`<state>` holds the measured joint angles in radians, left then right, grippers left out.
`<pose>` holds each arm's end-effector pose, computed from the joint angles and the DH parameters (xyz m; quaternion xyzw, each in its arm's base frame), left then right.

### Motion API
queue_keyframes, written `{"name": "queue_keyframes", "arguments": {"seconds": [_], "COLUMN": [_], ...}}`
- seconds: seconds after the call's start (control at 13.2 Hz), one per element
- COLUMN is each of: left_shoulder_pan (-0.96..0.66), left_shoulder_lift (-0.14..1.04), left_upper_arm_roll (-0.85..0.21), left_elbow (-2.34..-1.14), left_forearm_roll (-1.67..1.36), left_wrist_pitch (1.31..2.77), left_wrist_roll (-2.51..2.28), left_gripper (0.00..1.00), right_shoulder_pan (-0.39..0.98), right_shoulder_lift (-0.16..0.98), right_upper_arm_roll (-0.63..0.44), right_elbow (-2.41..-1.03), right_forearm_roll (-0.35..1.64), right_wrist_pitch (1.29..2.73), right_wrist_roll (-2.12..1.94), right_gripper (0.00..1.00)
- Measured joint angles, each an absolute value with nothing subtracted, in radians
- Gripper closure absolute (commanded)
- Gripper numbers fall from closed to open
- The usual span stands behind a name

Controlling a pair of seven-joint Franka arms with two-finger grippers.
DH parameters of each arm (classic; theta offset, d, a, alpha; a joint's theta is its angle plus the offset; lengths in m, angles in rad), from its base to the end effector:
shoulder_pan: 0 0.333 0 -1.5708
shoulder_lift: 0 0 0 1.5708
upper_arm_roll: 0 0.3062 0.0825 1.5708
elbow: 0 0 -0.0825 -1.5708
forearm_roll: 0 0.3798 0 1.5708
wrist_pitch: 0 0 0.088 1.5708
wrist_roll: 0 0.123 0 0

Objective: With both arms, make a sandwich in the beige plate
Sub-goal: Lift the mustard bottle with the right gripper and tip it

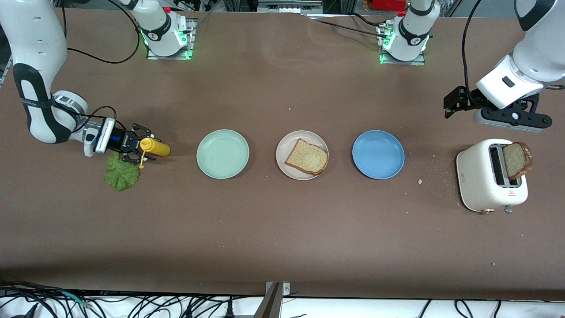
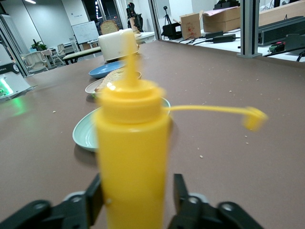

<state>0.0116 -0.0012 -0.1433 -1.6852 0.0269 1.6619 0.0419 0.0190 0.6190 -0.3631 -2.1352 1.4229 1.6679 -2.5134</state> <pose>0.5497 -0.0697 0.5535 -0.9960 0.0880 0.0104 0.0140 0.4930 -0.0710 0.1121 -0.6866 -0.4500 -0.3935 0.4138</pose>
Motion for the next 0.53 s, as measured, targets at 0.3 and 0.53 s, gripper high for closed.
{"name": "queue_keyframes", "arguments": {"seconds": [0.3, 0.53], "left_shoulder_pan": [0.012, 0.012], "left_shoulder_lift": [-0.001, -0.001], "left_upper_arm_roll": [-0.143, -0.143], "left_elbow": [-1.685, -1.685], "left_forearm_roll": [0.027, 0.027], "left_wrist_pitch": [1.661, 1.66], "left_wrist_roll": [0.042, 0.042], "left_gripper": [0.0, 0.0], "right_shoulder_pan": [0.05, 0.089], "right_shoulder_lift": [0.619, 0.6], "right_upper_arm_roll": [-0.363, -0.366], "right_elbow": [-2.113, -2.035], "right_forearm_roll": [1.45, 1.448], "right_wrist_pitch": [1.696, 1.785], "right_wrist_roll": [-2.512, -2.405], "right_gripper": [1.0, 1.0]}}
